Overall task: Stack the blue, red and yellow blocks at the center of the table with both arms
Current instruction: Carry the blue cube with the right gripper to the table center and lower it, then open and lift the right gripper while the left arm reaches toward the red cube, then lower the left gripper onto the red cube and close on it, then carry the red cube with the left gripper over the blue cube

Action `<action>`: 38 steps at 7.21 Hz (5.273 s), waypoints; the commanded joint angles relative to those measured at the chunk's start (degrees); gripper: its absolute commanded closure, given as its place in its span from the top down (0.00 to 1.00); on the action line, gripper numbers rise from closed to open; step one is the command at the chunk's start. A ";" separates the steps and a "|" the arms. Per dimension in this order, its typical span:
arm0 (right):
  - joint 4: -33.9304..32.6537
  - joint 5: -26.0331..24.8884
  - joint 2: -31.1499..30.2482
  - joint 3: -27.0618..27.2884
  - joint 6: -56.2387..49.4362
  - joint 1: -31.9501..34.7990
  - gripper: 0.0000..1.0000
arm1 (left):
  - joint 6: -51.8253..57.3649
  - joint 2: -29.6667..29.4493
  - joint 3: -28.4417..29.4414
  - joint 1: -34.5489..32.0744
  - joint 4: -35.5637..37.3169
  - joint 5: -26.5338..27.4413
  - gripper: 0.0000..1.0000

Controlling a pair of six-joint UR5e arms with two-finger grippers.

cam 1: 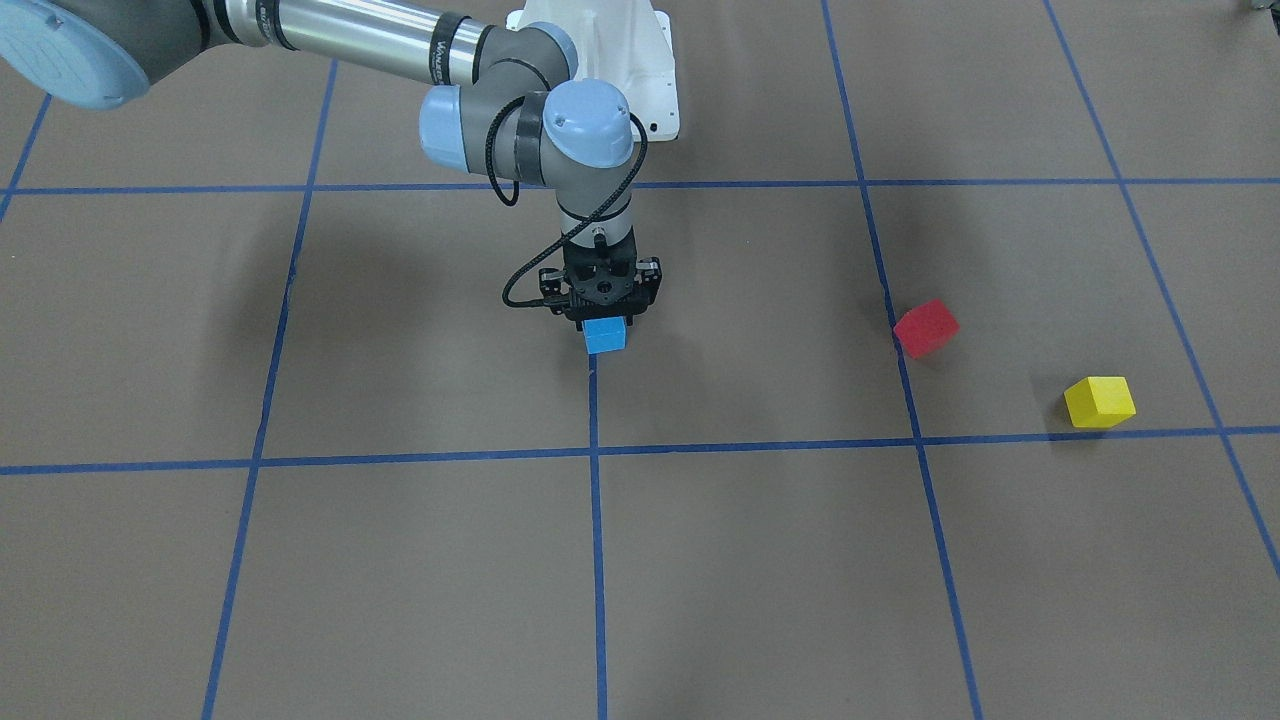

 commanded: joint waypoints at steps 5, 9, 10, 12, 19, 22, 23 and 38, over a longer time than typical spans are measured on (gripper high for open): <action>-5.87 8.20 -1.82 5.72 -10.10 13.06 1.00 | -2.79 -0.44 -0.67 0.00 -1.36 -0.44 1.00; -4.38 21.03 -22.10 18.81 -37.31 30.63 1.00 | -35.97 -0.88 -1.98 18.84 -18.80 -4.58 1.00; -4.29 24.39 -25.01 18.91 -44.26 35.38 1.00 | -45.52 -0.97 -2.16 24.72 -24.60 -0.57 1.00; -4.47 31.06 -33.60 18.74 -60.34 45.22 1.00 | -61.62 -0.88 -5.75 40.78 -24.84 15.30 1.00; -4.29 34.71 -44.63 18.38 -70.79 59.43 1.00 | -70.22 -3.51 -4.46 50.18 -12.36 23.46 1.00; -4.29 34.53 -44.81 18.38 -71.40 59.43 1.00 | -70.31 -7.99 1.42 51.24 -12.36 25.40 1.00; -4.29 34.44 -44.81 18.38 -71.40 59.43 1.00 | -70.14 -8.08 1.79 51.33 -12.36 25.49 0.99; -4.47 29.26 -53.42 17.06 -76.06 65.14 1.00 | -70.31 -55.18 15.39 60.98 21.84 27.50 0.00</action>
